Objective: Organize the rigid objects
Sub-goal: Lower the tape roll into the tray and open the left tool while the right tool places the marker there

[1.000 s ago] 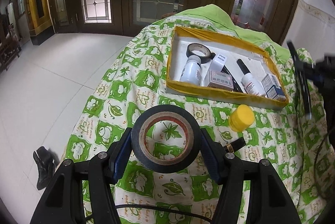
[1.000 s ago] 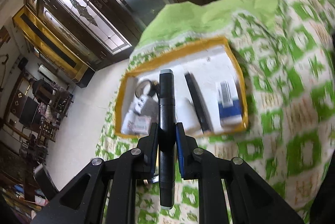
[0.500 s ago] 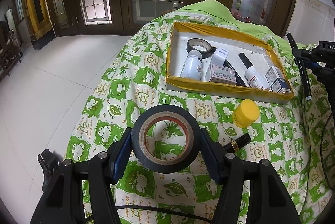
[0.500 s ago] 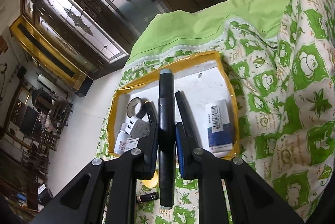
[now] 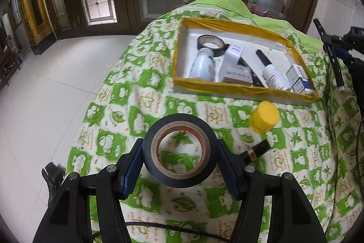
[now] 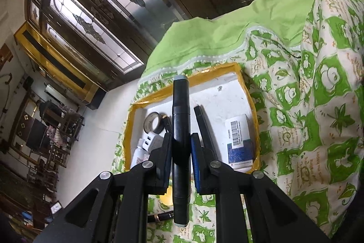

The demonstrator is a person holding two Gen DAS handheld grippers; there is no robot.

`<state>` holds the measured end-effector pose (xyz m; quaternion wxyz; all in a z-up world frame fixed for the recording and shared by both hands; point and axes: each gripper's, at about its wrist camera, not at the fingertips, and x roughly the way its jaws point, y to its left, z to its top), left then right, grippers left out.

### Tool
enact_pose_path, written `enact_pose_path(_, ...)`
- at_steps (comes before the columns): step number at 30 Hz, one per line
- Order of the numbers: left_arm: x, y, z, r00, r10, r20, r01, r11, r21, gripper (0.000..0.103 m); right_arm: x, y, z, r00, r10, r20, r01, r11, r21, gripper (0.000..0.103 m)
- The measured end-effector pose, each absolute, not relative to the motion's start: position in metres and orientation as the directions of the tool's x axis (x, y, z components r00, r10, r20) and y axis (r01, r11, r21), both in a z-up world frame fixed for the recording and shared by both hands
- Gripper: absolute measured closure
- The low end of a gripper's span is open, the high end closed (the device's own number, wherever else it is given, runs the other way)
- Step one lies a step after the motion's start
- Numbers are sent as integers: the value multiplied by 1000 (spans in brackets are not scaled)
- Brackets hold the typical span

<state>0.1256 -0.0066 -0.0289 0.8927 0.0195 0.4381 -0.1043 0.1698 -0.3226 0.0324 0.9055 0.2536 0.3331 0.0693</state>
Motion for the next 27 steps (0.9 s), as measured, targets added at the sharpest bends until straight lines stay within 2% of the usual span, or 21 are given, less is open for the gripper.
enact_pose_path(8,150,-37,-4,589,-229,-775,253,963,-92,37,181,-338,51,791,292,-538,29,860,510,87)
enact_pose_path(14,189,-84,24,570,-329,-753,324,932,-161,37,214,-348,40,750,278,-601,62,874,482,88)
enact_pose_path(18,223,-118,23,525,-374,-764,345,915,-211,37,235,-345,23,713,281,-642,73,881,467,88)
enact_pose_path(27,281,-171,-3,490,-326,-809,344,925,-164,37,262,-332,1,666,266,-697,66,910,410,88)
